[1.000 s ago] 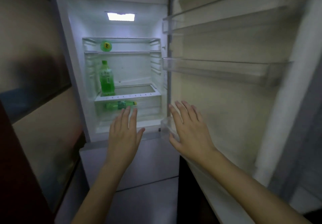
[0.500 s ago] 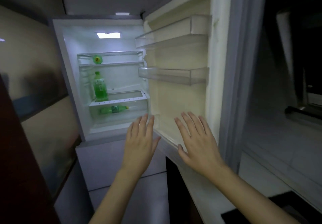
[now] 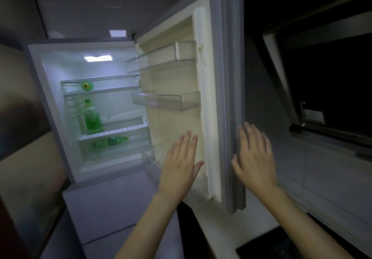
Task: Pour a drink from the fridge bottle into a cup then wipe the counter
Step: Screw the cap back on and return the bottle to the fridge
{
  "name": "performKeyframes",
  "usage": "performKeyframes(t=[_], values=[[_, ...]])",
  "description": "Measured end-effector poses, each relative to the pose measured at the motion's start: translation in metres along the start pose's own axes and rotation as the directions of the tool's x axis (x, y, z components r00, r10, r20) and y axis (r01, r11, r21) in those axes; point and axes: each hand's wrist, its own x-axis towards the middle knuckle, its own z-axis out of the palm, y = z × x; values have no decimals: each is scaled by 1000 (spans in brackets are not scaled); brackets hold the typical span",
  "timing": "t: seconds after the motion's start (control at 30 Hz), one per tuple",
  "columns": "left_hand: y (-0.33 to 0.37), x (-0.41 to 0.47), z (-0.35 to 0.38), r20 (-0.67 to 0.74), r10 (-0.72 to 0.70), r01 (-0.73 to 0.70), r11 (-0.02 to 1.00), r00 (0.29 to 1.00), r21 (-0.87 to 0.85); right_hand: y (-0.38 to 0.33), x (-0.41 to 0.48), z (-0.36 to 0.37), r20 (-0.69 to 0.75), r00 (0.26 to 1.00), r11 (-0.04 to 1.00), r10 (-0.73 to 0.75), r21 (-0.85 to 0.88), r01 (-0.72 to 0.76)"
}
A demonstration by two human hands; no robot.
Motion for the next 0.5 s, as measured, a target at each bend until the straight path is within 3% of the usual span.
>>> performKeyframes(t=[0.07,0.17,0.3,0.4,0.5], values=[[6,8,2,-10,24,-24,1000,1000,18,9,11,6,18,996,992,86,94,-87],[9,19,6,-19,48,-46,997,999,61,9,25,21,73,994,956,78,278,-95],[5,25,11,-19,62,-60,995,998,78,-2,33,27,154,969,709,193,661,-246],[1,21,9,-8,58,-57,995,998,78,-4,34,28,180,941,594,285,738,-321],[4,16,0,-22,22,-23,999,1000,-47,-6,29,29,121,949,584,293,763,-277]])
